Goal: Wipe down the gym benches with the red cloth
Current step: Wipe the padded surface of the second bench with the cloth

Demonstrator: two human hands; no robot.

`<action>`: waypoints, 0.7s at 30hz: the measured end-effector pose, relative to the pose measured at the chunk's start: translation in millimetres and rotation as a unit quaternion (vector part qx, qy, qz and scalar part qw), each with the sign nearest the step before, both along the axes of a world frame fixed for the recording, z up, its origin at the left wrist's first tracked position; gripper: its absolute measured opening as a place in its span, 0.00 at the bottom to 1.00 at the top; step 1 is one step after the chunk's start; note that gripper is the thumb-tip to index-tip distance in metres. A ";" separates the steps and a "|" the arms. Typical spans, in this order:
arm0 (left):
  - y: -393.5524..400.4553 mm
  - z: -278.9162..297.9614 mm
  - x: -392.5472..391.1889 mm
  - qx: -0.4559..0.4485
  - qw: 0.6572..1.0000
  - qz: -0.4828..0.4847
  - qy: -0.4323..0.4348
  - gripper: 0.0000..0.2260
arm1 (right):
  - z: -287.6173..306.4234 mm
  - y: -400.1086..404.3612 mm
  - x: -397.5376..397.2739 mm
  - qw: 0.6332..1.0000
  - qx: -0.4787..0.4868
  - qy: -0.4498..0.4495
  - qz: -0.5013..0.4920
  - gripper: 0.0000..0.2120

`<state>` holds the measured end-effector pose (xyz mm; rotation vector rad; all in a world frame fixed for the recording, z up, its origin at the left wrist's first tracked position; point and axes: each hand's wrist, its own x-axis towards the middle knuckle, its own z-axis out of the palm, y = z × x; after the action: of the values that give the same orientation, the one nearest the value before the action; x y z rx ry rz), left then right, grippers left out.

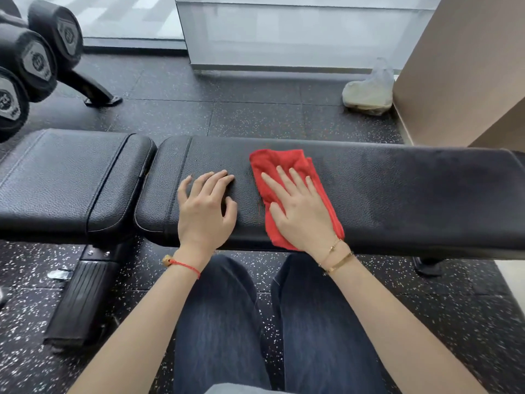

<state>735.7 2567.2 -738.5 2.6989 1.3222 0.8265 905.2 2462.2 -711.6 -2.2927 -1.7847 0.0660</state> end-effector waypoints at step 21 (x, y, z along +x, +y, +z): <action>-3.2 1.3 0.3 0.000 1.000 0.004 0.015 0.18 | 3.3 -30.0 109.8 0.979 -0.034 -0.003 -0.200 0.28</action>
<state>736.0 2564.0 -737.2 2.7188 1.3393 0.7900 1014.9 2432.2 -708.2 -2.6541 -1.3084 0.0495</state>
